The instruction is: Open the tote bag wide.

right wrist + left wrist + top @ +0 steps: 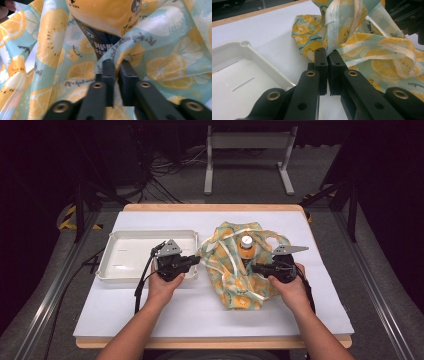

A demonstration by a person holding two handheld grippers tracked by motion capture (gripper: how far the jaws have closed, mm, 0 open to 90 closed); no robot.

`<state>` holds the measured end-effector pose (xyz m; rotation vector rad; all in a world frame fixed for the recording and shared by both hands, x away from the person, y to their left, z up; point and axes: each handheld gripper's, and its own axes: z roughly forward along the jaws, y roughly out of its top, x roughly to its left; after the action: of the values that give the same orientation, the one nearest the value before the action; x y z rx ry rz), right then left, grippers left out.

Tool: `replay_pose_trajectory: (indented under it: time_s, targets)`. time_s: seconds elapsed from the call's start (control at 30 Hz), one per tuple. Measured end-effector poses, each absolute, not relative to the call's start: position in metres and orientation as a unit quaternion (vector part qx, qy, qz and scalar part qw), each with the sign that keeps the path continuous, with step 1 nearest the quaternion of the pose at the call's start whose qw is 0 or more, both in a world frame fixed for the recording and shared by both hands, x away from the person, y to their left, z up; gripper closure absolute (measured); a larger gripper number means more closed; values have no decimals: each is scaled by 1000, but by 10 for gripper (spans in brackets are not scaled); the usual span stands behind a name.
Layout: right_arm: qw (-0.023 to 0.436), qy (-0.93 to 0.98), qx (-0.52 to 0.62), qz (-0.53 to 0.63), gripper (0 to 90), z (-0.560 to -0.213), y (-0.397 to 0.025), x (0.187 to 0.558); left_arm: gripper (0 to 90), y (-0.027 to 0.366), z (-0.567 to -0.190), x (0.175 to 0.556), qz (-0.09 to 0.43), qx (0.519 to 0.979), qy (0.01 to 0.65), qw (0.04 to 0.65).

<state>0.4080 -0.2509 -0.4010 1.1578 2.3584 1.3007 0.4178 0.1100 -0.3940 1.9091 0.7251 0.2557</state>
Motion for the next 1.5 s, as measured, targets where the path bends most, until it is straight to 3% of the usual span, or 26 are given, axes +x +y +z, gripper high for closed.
replay_pose_trajectory:
  time_s: [0.67,1.07,1.3,1.5]
  targets:
    - [159,771,411,461,900,-373,-285,400,872,119,-396,423,115,790,323,508]
    - [154,773,439,432,900,-389,-299,411,865,123,-398,425,113,787,333,507]
    - [151,785,448,401,900,-400,-297,416,732,123,-392,421,111,778,322,528]
    - [144,791,460,378,900,-406,-297,420,484,115,-367,411,126,768,294,555]
